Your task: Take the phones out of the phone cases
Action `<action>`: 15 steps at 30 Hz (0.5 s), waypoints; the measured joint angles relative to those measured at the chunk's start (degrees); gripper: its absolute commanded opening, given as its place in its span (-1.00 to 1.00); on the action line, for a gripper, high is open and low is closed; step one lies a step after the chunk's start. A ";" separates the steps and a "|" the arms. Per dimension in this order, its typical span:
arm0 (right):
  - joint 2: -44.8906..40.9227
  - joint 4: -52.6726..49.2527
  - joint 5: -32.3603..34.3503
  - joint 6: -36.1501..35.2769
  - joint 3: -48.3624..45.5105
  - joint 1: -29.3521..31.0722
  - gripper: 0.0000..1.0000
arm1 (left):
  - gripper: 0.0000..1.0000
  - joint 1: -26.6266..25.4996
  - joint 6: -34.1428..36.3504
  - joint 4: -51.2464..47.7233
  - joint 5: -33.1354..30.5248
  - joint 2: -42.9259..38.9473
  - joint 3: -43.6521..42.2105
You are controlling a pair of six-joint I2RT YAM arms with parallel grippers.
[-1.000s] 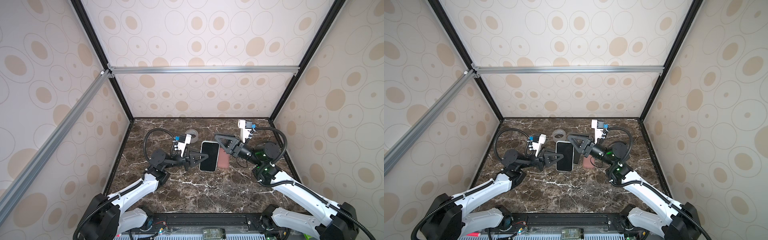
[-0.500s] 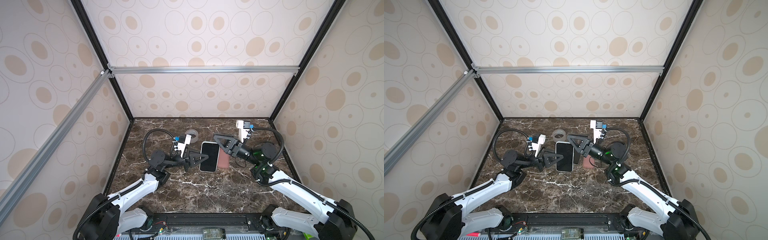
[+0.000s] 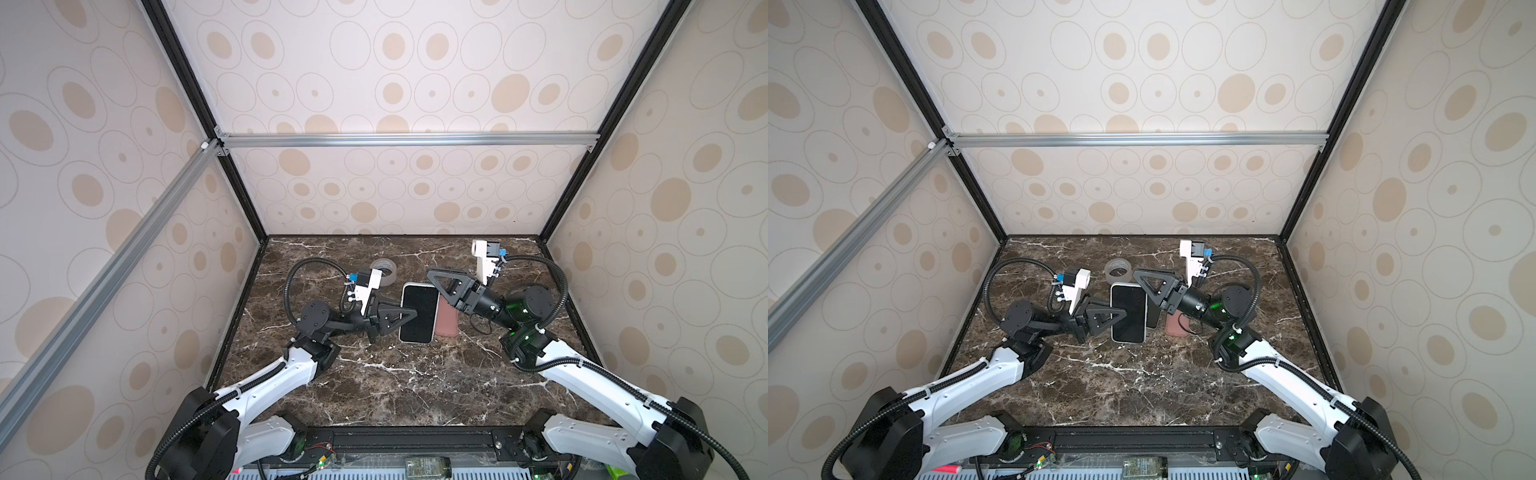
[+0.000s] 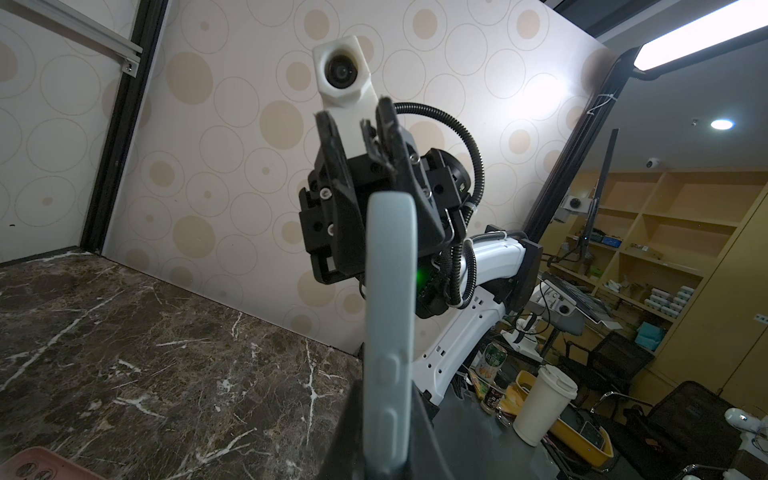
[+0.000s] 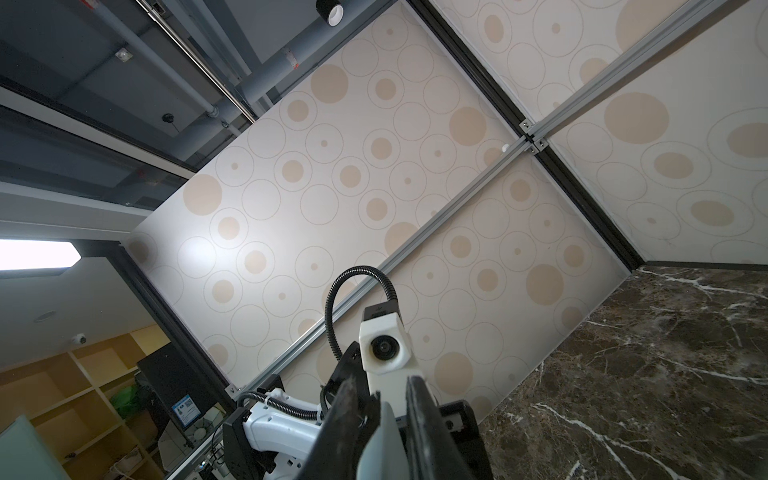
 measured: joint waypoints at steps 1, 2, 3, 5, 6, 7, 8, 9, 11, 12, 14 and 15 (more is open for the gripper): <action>0.09 0.24 -0.09 0.11 0.00 0.04 -0.52 | -1.00 0.00 -0.02 0.09 0.00 -0.04 0.00; 0.20 0.44 -0.13 0.22 0.00 0.09 -0.52 | -1.00 0.00 -0.02 0.13 0.00 -0.04 0.00; 0.28 0.66 -0.17 0.37 0.00 0.13 -0.51 | -1.00 0.00 -0.02 0.20 -0.02 -0.04 0.00; 0.52 1.11 -0.33 0.63 -0.04 0.28 -0.47 | -1.00 0.00 -0.04 0.35 0.00 -0.04 0.00; 0.63 1.25 -0.44 0.72 -0.04 0.31 -0.46 | -1.00 0.00 -0.11 0.44 0.00 -0.04 0.00; 0.72 1.31 -0.48 0.79 -0.07 0.35 -0.47 | -1.00 0.00 -0.26 0.48 0.00 -0.04 0.00; 0.76 1.33 -0.50 0.83 -0.09 0.35 -0.47 | -1.00 0.00 -0.35 0.50 0.00 -0.04 0.00; 0.81 1.36 -0.52 0.87 -0.11 0.35 -0.47 | -1.00 0.00 -0.44 0.50 0.00 -0.04 0.00; 0.85 1.46 -0.52 0.92 -0.11 0.37 -0.52 | -1.00 0.00 -0.52 0.50 -0.02 -0.04 0.00; 0.87 1.57 -0.55 0.96 -0.11 0.39 -0.54 | -1.00 0.00 -0.57 0.50 -0.02 -0.04 0.00; 0.87 1.81 -0.61 0.98 -0.11 0.46 -0.57 | -1.00 0.00 -0.68 0.50 -0.04 -0.04 0.00; 0.87 1.90 -0.66 1.03 -0.11 0.46 -0.56 | -1.00 0.00 -0.70 0.50 -0.04 -0.04 0.00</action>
